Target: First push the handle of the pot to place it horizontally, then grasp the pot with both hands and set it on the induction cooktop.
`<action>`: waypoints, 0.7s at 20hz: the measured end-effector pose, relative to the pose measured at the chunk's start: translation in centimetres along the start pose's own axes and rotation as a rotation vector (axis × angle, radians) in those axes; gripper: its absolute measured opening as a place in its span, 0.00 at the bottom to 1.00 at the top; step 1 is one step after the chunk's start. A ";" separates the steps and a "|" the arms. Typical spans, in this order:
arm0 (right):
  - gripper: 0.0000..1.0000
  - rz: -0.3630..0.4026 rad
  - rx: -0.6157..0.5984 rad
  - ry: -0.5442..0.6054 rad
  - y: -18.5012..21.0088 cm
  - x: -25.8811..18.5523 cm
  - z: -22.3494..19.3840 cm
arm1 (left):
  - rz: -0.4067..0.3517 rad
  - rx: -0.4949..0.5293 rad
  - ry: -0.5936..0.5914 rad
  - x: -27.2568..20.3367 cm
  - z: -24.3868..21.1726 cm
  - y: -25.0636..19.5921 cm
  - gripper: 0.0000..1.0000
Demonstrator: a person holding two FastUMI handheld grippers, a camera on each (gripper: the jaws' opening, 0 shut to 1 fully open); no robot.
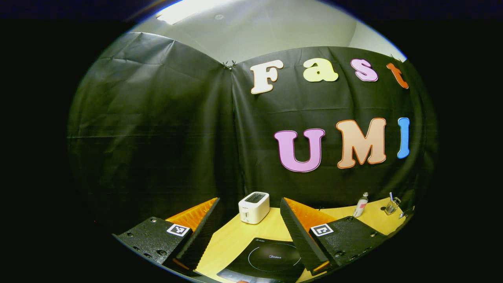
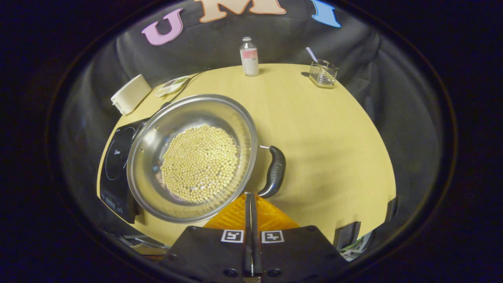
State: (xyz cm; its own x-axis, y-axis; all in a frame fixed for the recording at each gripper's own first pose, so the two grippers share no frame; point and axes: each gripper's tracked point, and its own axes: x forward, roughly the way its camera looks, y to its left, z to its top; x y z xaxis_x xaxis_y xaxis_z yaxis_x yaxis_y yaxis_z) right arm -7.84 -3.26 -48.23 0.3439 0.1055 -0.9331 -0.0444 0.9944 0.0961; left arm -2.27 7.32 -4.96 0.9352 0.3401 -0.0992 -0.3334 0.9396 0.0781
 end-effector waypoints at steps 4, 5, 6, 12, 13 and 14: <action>0.01 -0.013 -0.004 -0.011 -0.7 0.9 1.2 | 0.020 0.004 0.008 0.0 -0.3 0.2 0.93; 0.03 -0.016 -0.005 -0.014 -0.8 1.1 1.5 | 0.026 0.005 0.010 0.1 -0.3 0.2 0.93; 0.01 -0.019 -0.006 -0.017 -0.8 1.2 1.7 | 0.031 0.006 0.011 0.1 -0.5 0.4 0.94; 0.03 -0.023 0.005 -0.021 -1.1 1.9 2.1 | 0.045 0.012 0.028 0.1 -1.0 1.1 0.94; 0.03 -0.024 0.006 -0.020 -1.1 2.0 1.9 | 0.043 0.013 0.031 0.1 -1.0 1.0 0.93; 0.03 -0.027 0.005 -0.022 -1.2 1.8 1.9 | 0.040 0.014 0.032 0.2 -1.1 0.9 0.94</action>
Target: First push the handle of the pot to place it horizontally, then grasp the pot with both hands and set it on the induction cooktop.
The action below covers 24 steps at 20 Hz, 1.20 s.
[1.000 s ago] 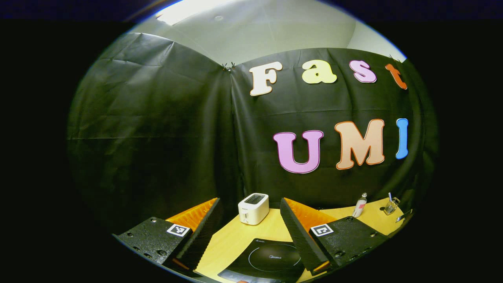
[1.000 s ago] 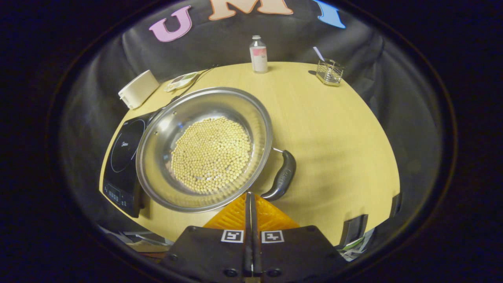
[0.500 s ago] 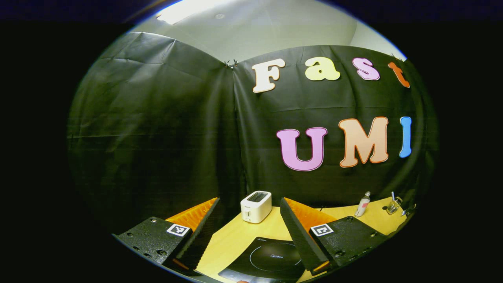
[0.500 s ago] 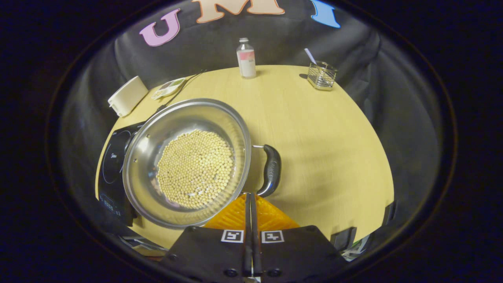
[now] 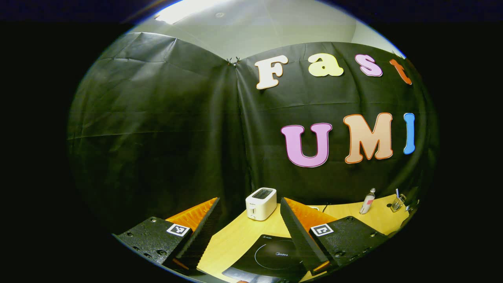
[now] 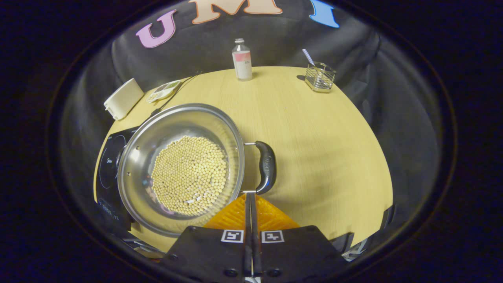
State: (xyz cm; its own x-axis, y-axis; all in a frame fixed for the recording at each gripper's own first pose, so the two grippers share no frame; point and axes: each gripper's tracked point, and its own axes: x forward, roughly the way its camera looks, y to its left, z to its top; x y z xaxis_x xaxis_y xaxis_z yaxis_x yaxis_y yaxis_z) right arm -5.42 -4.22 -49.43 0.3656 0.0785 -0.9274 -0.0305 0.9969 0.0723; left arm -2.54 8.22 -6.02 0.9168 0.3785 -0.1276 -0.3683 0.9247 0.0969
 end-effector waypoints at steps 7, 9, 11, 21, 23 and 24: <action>0.03 -0.005 0.031 -0.024 -0.6 -1.0 0.0 | -0.032 0.009 0.006 0.3 -0.3 -0.8 0.94; 0.05 -0.009 0.042 -0.038 -1.0 -1.5 0.3 | -0.042 0.008 0.010 0.1 -0.6 -1.1 0.96; 0.05 -0.015 0.047 -0.058 -1.3 -2.0 0.8 | -0.052 0.006 0.017 0.5 -0.8 -1.6 0.96; 0.12 0.004 0.075 -0.134 -1.7 -3.4 2.8 | -0.121 -0.003 0.123 0.8 -4.7 -4.1 0.96; 0.30 -0.005 0.062 -0.151 -1.9 -3.5 3.3 | -0.148 0.000 0.153 0.9 -5.7 -5.0 0.96; 0.30 0.007 0.057 -0.163 -1.7 -4.4 3.9 | -0.165 0.002 0.170 1.0 -6.3 -5.7 0.96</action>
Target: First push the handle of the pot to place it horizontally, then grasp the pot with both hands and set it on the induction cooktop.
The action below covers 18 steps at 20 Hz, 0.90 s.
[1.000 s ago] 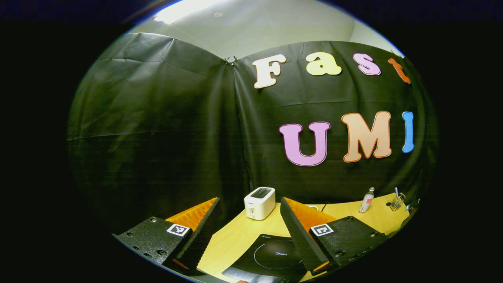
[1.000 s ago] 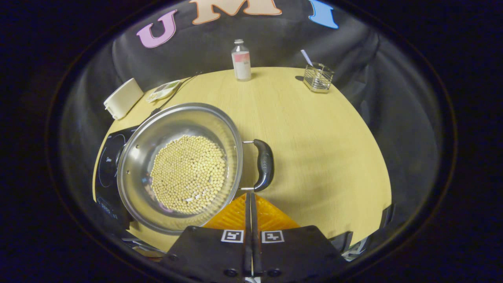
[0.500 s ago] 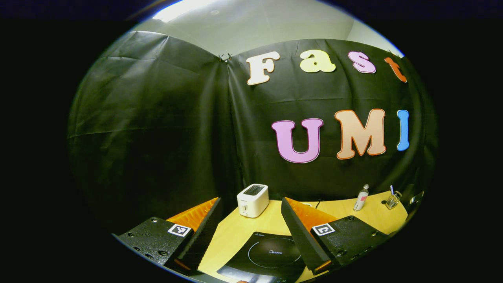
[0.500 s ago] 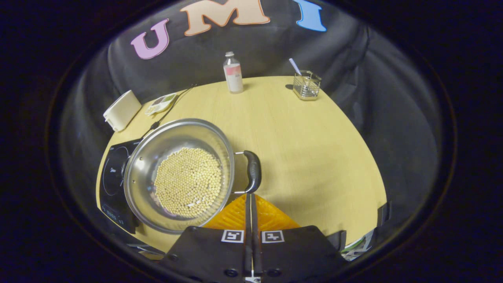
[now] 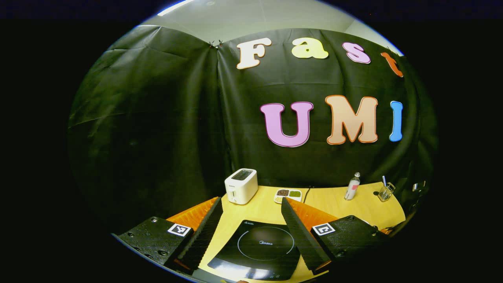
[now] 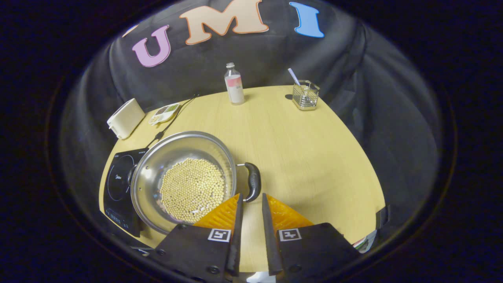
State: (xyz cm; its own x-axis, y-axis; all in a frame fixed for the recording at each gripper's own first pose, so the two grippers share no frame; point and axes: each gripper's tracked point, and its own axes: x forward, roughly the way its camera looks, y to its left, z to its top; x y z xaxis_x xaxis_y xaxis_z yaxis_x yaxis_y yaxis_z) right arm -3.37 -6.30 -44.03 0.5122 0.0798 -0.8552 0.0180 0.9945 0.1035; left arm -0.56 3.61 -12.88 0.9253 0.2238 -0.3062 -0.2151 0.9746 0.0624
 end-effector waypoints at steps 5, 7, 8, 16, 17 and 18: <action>0.59 0.018 -0.019 -0.031 0.7 0.8 1.0 | -0.077 0.007 0.065 1.3 -2.4 -2.7 0.96; 0.68 0.018 -0.019 -0.036 0.8 1.0 1.4 | -0.108 -0.012 0.099 1.9 -3.4 -3.7 0.96; 0.69 0.021 -0.014 -0.036 0.9 1.2 1.5 | -0.127 -0.026 0.120 2.2 -4.1 -4.3 0.96; 0.95 -0.008 -0.004 -0.025 0.2 2.6 2.0 | -0.280 -0.086 0.359 5.3 -11.9 -9.4 0.96; 0.97 -0.012 -0.005 -0.022 0.1 2.8 2.0 | -0.303 -0.097 0.389 5.6 -13.0 -10.2 0.96; 0.95 -0.018 -0.007 -0.018 -0.1 3.0 2.0 | -0.328 -0.109 0.420 5.8 -13.9 -10.9 0.96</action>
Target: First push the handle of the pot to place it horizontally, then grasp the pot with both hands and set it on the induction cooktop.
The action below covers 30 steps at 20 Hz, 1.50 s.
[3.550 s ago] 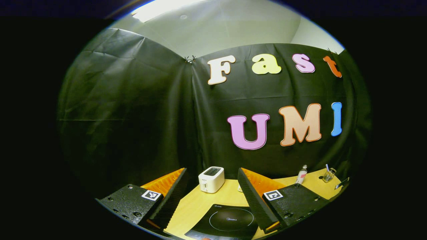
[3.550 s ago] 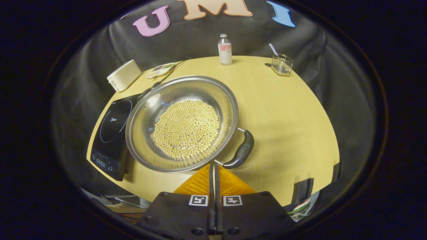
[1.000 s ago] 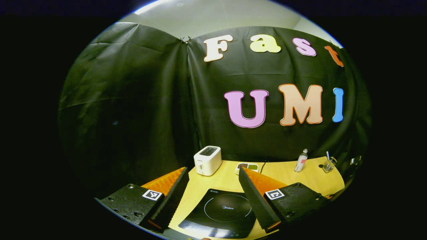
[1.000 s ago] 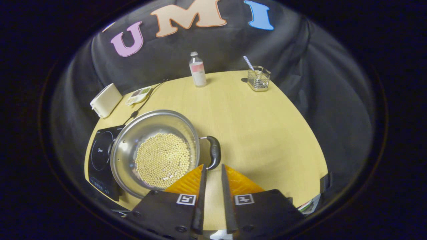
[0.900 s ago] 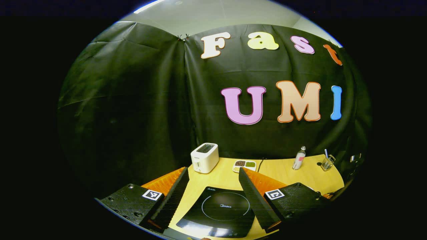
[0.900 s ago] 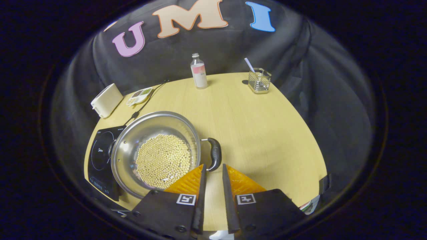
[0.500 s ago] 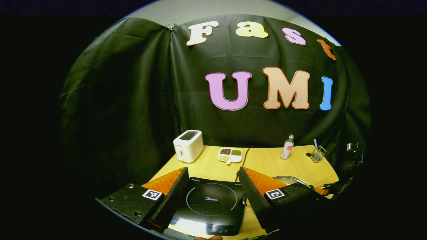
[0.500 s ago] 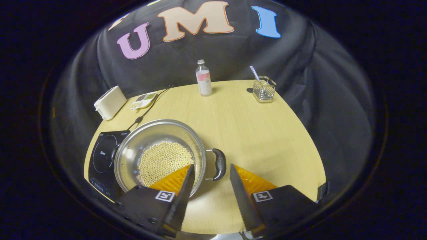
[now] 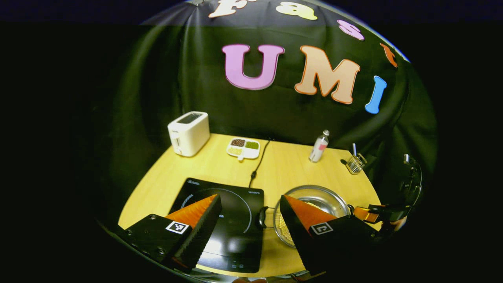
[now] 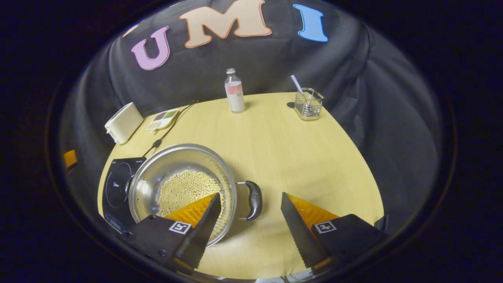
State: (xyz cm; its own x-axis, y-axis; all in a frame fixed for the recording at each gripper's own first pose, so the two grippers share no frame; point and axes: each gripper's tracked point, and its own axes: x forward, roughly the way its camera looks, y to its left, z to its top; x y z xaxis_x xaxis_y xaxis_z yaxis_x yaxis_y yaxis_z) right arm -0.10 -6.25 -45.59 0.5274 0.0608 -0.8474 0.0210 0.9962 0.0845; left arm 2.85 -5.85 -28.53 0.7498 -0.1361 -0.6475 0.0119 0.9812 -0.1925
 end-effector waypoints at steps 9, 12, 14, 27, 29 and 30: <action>0.95 -0.026 0.012 0.024 -0.9 1.2 -0.1 | -0.148 -0.061 0.222 7.1 -6.1 -2.7 0.98; 0.95 -0.032 0.015 0.031 -1.2 1.4 -0.2 | -0.191 -0.089 0.301 9.1 -8.4 -3.2 0.97; 0.96 -0.029 0.013 0.036 -1.3 1.6 -0.2 | -0.199 -0.111 0.364 9.9 -9.7 -3.1 0.97; 0.97 0.021 -0.006 0.122 -0.6 4.7 -1.5 | -0.219 -0.077 0.459 12.6 -11.4 -3.7 0.97; 0.98 0.040 -0.002 0.144 -0.2 5.5 -2.0 | -0.215 -0.058 0.470 12.6 -11.6 -3.7 0.96; 0.98 0.047 -0.008 0.156 -0.2 5.7 -2.2 | -0.212 -0.050 0.470 12.6 -11.6 -3.6 0.96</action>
State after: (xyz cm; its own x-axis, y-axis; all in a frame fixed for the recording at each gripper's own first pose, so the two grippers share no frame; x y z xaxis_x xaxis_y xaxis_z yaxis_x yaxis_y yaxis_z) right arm 1.00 -5.96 -51.63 0.3893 0.1152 -0.9139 -0.0074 0.9925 0.1220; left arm 4.62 -12.70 -44.53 0.3564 -0.3893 -0.8494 0.0908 0.9192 -0.3832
